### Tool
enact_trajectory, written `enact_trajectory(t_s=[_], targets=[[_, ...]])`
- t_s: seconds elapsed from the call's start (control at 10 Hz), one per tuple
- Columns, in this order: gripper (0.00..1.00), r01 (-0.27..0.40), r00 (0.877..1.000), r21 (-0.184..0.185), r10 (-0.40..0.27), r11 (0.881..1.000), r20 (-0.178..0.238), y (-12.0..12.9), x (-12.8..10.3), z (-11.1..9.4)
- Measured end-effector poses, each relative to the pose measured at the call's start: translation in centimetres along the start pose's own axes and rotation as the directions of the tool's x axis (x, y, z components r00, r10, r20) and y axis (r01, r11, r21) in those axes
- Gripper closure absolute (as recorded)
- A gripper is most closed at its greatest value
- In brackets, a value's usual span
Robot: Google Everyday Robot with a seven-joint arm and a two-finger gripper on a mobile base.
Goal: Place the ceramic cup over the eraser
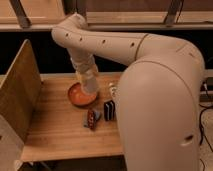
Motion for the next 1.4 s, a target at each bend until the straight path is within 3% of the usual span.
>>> enact_trajectory(t_s=[0.3,0.7,1.1,1.3,1.4], targets=[[1.00,0.004,1.000,-0.004,-0.004,1.000,0.006,0.4,-0.2,0.0],[1.00,0.011,1.000,0.004,-0.011,1.000,-0.028,-0.9,-1.1,-1.3],[1.00,-0.067,0.997,0.036,0.068,0.997,-0.047,-3.4,2.8,-3.4],[1.00,-0.099,0.994,0.029,0.100,0.995,-0.052,-3.3,4.7,-3.3],[1.00,-0.121,0.992,0.004,0.121,0.993,-0.035,-2.5,5.5,-2.7]])
